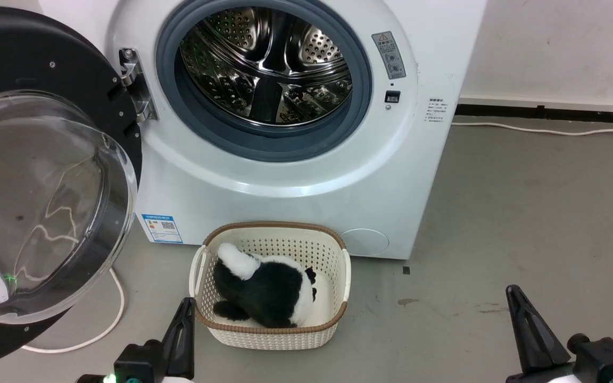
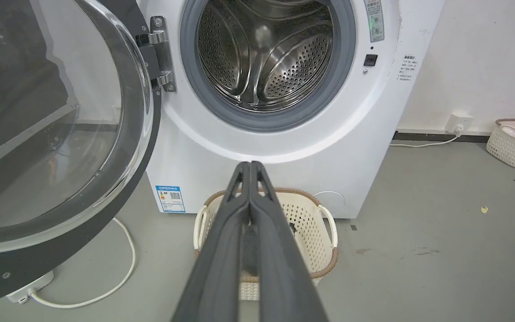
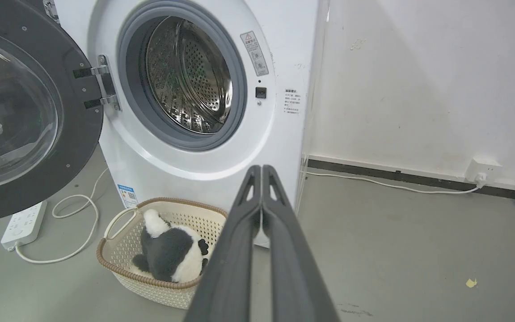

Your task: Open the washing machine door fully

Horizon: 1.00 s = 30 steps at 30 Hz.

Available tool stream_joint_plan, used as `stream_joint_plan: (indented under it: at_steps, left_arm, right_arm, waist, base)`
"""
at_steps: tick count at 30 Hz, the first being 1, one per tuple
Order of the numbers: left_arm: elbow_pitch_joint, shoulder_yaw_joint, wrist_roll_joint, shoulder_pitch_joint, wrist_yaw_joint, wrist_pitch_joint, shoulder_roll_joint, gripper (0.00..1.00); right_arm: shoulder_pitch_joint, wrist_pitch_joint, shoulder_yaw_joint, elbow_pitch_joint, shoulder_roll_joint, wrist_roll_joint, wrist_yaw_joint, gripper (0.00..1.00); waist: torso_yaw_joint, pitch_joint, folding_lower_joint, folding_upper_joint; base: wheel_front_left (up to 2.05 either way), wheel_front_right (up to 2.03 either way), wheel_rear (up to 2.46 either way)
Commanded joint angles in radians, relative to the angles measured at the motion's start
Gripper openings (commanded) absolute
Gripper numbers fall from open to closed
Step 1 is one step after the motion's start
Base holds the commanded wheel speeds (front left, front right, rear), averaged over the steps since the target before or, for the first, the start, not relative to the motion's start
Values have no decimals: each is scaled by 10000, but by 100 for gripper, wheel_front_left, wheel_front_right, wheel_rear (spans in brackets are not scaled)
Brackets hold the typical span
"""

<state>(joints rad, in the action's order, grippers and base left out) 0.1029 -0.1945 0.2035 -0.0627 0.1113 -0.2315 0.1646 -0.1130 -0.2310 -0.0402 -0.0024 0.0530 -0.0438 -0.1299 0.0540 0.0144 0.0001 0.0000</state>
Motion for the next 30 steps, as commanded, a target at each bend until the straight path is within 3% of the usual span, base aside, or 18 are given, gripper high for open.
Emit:
stream_joint_plan:
  at_steps: [1,30]
  left_arm:
    - [-49,81,-132,72,-47,64,-76,0]
    - [-306,569,-630,217,-326,654,-356,0]
  right_arm:
    - [118,45,26,3,-3,39,-1,0]
    - [383,638,124,8,-10,143,-3,0]
  waist:
    - [-9,-2,0,0]
    - [-148,-39,-1,0]
  base:
    - [0,0,0]
    - [0,0,0]
